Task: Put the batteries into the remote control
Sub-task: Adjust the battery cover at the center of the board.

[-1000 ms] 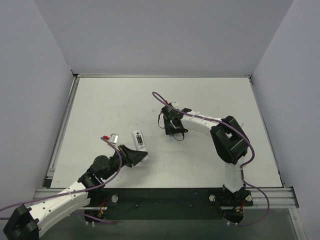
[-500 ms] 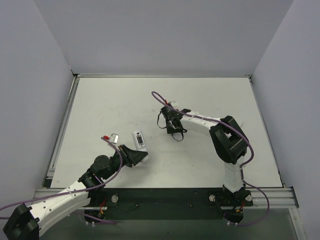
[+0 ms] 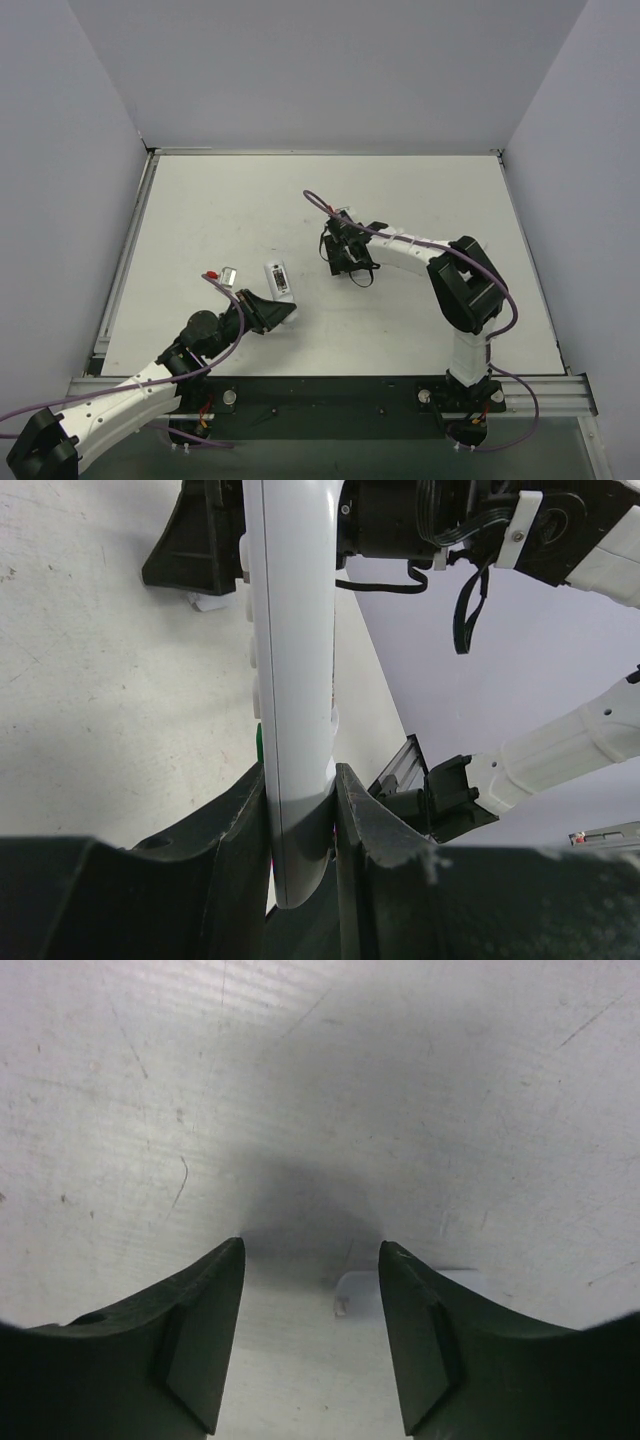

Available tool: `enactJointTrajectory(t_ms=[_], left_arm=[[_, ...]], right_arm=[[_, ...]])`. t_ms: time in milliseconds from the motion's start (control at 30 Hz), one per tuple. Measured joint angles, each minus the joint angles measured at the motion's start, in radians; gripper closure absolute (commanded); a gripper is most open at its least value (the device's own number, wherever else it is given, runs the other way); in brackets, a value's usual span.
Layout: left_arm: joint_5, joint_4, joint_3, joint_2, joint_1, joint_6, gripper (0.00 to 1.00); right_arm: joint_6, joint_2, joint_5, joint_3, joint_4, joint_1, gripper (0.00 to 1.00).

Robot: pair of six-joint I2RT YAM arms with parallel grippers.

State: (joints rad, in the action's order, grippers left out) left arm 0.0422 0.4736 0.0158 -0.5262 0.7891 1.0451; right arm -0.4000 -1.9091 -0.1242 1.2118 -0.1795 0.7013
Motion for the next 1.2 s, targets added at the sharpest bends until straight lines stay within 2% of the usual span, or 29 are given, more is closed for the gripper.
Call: enactJointTrajectory(t_ms=[67, 267, 500, 867, 1200], left_arm=[[0.0, -0.001, 0.0, 0.006, 0.0, 0.001, 1.0], [0.0, -0.022, 0.0, 0.039, 0.0, -0.002, 1.0], [0.001, -0.035, 0.0, 0.04, 0.0, -0.003, 1.0], [0.019, -0.035, 0.0, 0.029, 0.0, -0.009, 1.0], [0.027, -0.034, 0.0, 0.023, 0.0, -0.01, 1.0]], right_arm=[[0.04, 0.024, 0.029, -0.014, -0.017, 0.0, 0.36], [0.235, 0.127, 0.161, -0.015, -0.073, -0.024, 0.36], [0.387, 0.127, 0.346, -0.008, -0.126, -0.142, 0.34], [0.427, 0.024, 0.419, 0.006, -0.164, -0.182, 0.31], [0.387, 0.023, 0.439, 0.007, -0.171, -0.179, 0.33]])
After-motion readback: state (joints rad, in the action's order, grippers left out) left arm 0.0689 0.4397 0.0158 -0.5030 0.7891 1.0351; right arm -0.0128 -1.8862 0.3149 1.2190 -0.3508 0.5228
